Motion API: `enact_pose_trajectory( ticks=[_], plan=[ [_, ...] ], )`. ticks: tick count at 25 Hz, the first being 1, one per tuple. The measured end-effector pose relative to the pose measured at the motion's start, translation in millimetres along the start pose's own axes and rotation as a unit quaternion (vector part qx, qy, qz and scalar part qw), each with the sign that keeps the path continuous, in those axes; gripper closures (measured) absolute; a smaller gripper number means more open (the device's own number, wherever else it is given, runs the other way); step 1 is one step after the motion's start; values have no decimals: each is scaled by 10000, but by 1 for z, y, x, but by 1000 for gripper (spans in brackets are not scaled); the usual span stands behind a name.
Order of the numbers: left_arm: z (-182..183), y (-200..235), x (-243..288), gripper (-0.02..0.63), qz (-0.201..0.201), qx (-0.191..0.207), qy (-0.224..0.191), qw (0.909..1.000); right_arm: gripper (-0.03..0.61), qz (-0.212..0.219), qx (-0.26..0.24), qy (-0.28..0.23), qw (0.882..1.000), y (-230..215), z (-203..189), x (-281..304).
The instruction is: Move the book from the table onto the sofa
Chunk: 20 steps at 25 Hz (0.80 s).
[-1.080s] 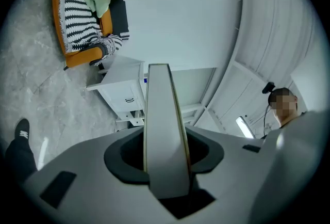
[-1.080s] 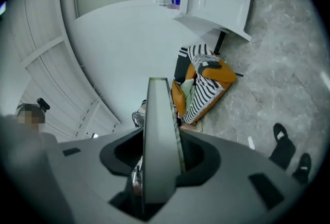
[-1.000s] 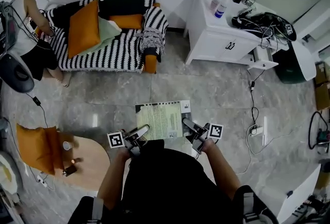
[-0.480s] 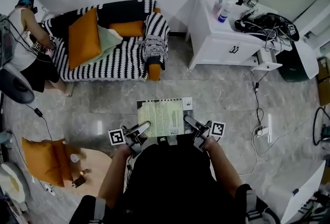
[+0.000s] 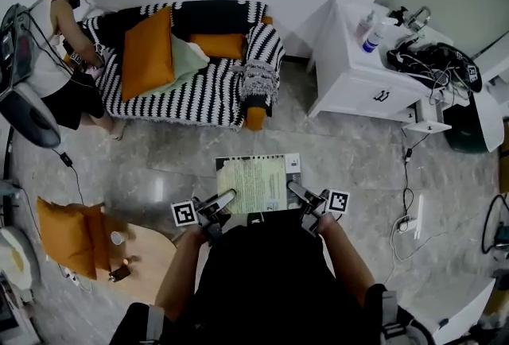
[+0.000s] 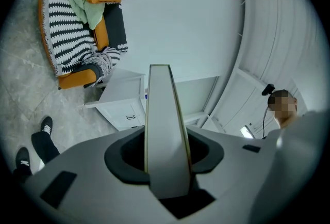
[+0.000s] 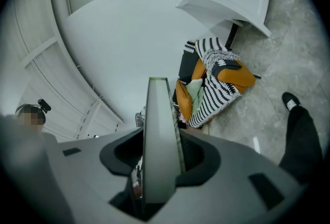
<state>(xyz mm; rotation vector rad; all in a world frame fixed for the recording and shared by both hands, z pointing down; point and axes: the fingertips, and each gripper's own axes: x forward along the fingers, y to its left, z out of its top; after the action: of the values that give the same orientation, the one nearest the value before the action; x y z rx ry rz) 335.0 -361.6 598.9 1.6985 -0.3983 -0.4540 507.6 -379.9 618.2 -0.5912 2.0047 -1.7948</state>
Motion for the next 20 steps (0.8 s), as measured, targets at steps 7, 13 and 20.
enact_pose_trajectory(
  ticks=[7, 13, 20],
  plan=[
    [40, 12, 6, 445, 315, 14, -329, 9990, 400, 58, 43, 582, 9983, -13, 38, 48],
    [71, 21, 24, 445, 625, -3, -389, 9973, 400, 116, 145, 808, 9966, -20, 73, 77],
    [92, 36, 64, 445, 1041, -93, -299, 9941, 400, 87, 75, 1000, 9949, -32, 124, 89]
  ],
)
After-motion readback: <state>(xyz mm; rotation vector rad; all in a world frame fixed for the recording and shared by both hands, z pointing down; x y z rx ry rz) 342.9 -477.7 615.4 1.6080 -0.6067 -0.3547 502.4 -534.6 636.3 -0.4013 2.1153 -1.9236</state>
